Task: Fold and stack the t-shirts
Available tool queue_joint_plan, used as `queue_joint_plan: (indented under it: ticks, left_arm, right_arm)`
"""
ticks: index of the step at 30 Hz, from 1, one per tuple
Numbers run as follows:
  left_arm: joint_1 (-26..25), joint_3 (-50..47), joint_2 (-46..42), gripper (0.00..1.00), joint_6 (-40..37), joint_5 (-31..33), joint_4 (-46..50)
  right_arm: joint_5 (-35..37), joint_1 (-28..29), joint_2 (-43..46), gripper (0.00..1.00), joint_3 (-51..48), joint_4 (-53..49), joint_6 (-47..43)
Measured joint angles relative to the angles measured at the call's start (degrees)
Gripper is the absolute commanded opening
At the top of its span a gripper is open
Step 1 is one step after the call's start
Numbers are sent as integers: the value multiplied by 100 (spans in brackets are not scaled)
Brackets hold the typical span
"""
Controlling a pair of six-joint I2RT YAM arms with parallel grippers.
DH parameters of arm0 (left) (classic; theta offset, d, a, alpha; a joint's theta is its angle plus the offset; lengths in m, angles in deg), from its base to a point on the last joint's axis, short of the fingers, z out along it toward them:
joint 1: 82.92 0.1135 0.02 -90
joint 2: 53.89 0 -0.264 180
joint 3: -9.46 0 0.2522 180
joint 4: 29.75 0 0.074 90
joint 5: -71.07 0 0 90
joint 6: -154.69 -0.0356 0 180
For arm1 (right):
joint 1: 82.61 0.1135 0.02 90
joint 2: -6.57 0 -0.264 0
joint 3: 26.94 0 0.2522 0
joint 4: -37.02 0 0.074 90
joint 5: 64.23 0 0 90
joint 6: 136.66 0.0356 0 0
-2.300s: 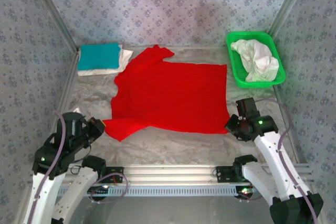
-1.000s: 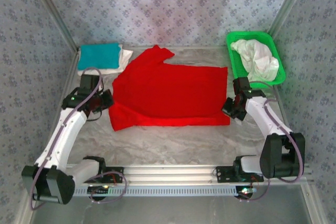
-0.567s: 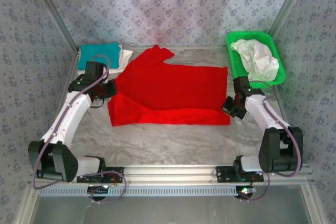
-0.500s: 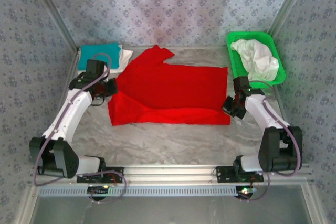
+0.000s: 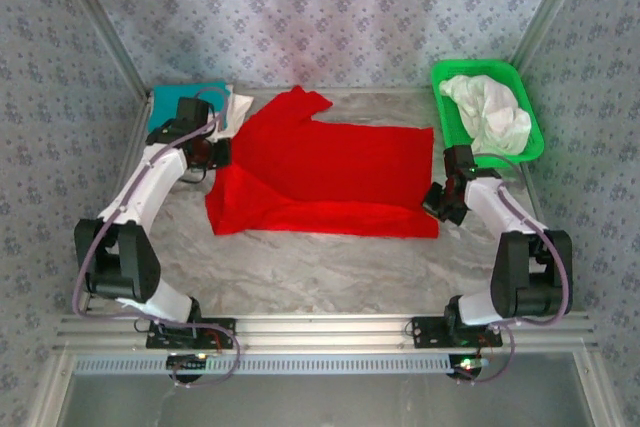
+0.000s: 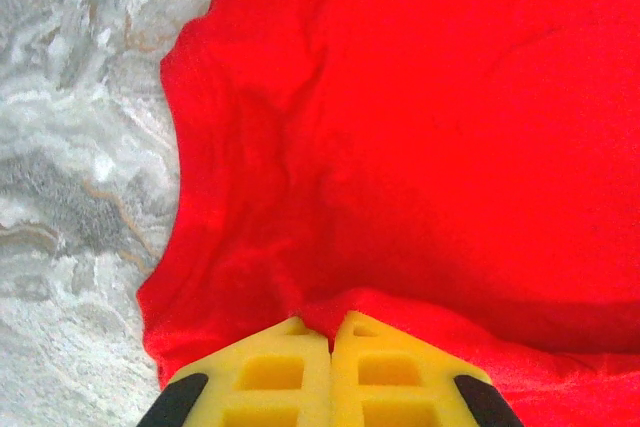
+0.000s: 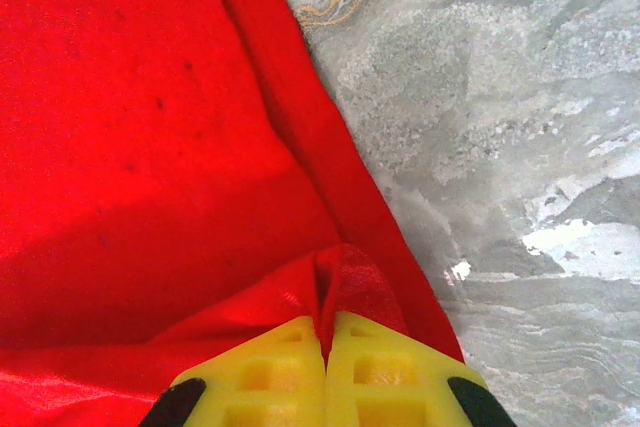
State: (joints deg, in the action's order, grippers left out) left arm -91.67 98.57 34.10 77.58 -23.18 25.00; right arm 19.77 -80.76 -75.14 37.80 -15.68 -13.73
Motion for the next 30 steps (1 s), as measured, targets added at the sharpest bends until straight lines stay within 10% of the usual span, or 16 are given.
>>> queue_joint_plan:
  ticks: [8,12,17,30]
  left_arm:
    - [0,251,308,0,-181,50,83]
    - [-2,413,535,8,-199,87,125]
    - [-2,1005,999,44,-254,125,129]
    - [-155,131,-374,48,426,343,-426]
  right_arm:
    - [-4,-35,-140,2,0,70,-2]
    - [-31,-114,-249,32,52,109,-7]
    - [-101,-238,-494,31,509,195,-48]
    - [-612,-26,280,6,907,1088,-162]
